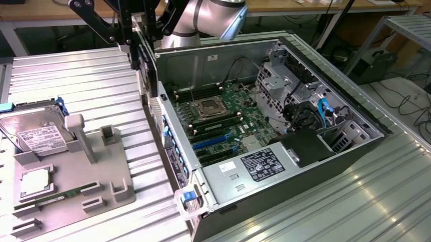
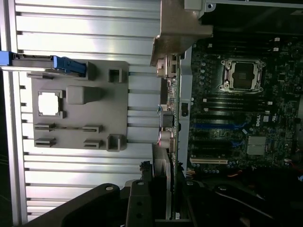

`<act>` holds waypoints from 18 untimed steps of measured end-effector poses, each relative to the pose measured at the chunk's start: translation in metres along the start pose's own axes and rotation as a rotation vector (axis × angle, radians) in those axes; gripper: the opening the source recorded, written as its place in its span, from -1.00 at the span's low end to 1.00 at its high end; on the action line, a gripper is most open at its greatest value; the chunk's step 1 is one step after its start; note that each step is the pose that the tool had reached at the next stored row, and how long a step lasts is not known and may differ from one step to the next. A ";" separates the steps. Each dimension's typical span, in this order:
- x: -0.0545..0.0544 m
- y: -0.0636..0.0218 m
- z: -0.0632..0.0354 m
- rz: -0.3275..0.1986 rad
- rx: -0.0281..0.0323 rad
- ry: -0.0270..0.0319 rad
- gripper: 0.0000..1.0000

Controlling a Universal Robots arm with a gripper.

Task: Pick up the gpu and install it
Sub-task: 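Pick up the gpu and move the gpu toward the slot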

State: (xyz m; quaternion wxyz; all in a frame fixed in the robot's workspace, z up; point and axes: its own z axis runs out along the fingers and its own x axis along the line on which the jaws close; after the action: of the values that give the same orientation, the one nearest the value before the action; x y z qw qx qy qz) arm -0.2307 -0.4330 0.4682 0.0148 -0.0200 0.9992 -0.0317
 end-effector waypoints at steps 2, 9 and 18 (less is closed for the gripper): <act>-0.001 -0.0001 0.0001 0.000 0.0000 0.0000 -0.44; -0.007 -0.0003 0.0005 0.000 0.0001 0.0001 -0.44; -0.015 -0.0005 0.0010 0.000 0.0001 0.0000 -0.44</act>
State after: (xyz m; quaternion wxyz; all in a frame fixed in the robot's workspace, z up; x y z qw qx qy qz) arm -0.2158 -0.4330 0.4676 0.0148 -0.0200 0.9992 -0.0317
